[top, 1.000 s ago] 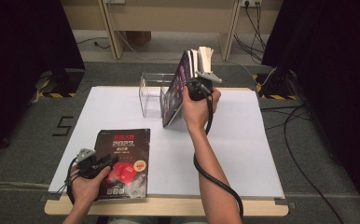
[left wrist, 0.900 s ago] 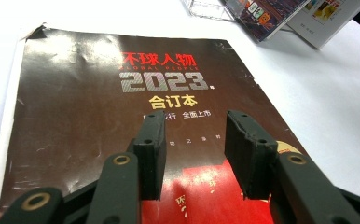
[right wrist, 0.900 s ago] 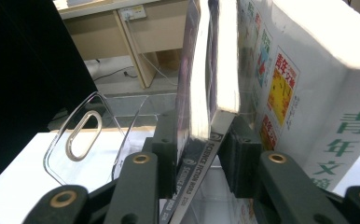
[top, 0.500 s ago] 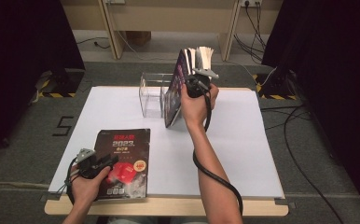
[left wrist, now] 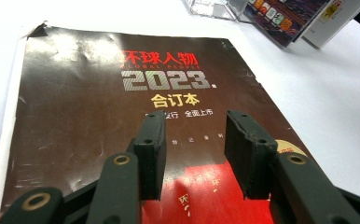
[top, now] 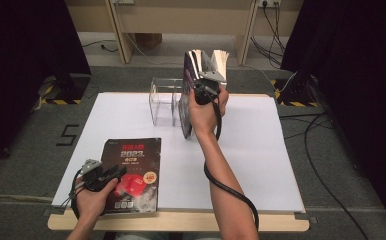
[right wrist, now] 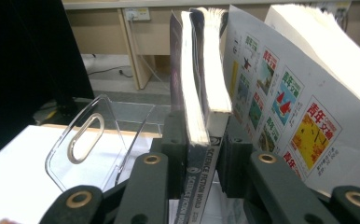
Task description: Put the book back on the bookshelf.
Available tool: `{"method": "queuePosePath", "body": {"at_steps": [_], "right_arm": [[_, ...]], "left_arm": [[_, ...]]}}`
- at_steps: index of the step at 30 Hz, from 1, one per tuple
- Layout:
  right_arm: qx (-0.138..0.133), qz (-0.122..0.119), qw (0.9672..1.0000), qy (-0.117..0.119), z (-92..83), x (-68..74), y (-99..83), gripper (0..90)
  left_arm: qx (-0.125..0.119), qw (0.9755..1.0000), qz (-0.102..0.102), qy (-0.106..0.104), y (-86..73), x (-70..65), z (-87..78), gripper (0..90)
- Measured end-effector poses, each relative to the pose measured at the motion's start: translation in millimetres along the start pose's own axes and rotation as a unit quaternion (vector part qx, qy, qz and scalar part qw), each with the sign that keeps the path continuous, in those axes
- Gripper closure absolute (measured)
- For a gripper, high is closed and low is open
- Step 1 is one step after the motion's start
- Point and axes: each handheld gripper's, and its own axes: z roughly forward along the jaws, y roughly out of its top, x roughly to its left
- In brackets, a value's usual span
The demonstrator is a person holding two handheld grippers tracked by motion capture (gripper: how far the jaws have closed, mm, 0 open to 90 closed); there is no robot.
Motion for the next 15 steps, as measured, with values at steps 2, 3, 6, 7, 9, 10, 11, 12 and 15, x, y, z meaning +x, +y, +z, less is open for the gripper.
{"method": "queuePosePath", "body": {"at_steps": [2,3,6,7,9,10,11,12,15], "right_arm": [[-0.011,-0.011,0.9998,-0.009,-4.3,5.5,-2.6,76.1],[-0.011,-0.011,0.9998,-0.011,-5.1,6.1,-3.4,76.1],[-0.017,-0.009,0.9996,-0.018,-8.4,8.0,-6.9,76.0],[-0.018,-0.009,0.9995,-0.022,-9.6,8.8,-8.1,76.0],[-0.021,-0.007,0.9995,-0.023,-11.1,9.2,-9.8,75.8],[-0.023,-0.010,0.9994,-0.024,-12.5,10.0,-11.4,75.8],[-0.024,-0.010,0.9994,-0.023,-13.3,10.1,-12.4,75.8],[-0.025,-0.011,0.9993,-0.024,-15.2,10.2,-14.0,75.8],[-0.029,-0.013,0.9992,-0.025,-17.9,10.6,-17.4,75.8]], "left_arm": [[0.000,1.0000,0.002,-0.002,-0.3,-0.4,0.0,58.3],[-0.001,1.0000,0.001,-0.003,-0.3,-0.8,0.0,58.4],[-0.001,1.0000,0.001,-0.004,-0.4,-1.0,-0.4,58.3],[-0.001,1.0000,0.001,-0.004,-0.6,-1.0,-0.3,58.4],[-0.001,1.0000,0.000,-0.004,-0.8,-1.1,-0.2,58.4],[-0.001,1.0000,0.001,-0.004,-0.9,-1.2,-0.2,58.4],[-0.001,1.0000,0.002,-0.004,-0.8,-1.4,-0.4,58.4],[-0.001,1.0000,0.002,-0.004,-0.8,-1.4,-0.3,58.4],[0.000,1.0000,0.003,-0.004,-1.0,-1.4,-0.2,58.4]]}}
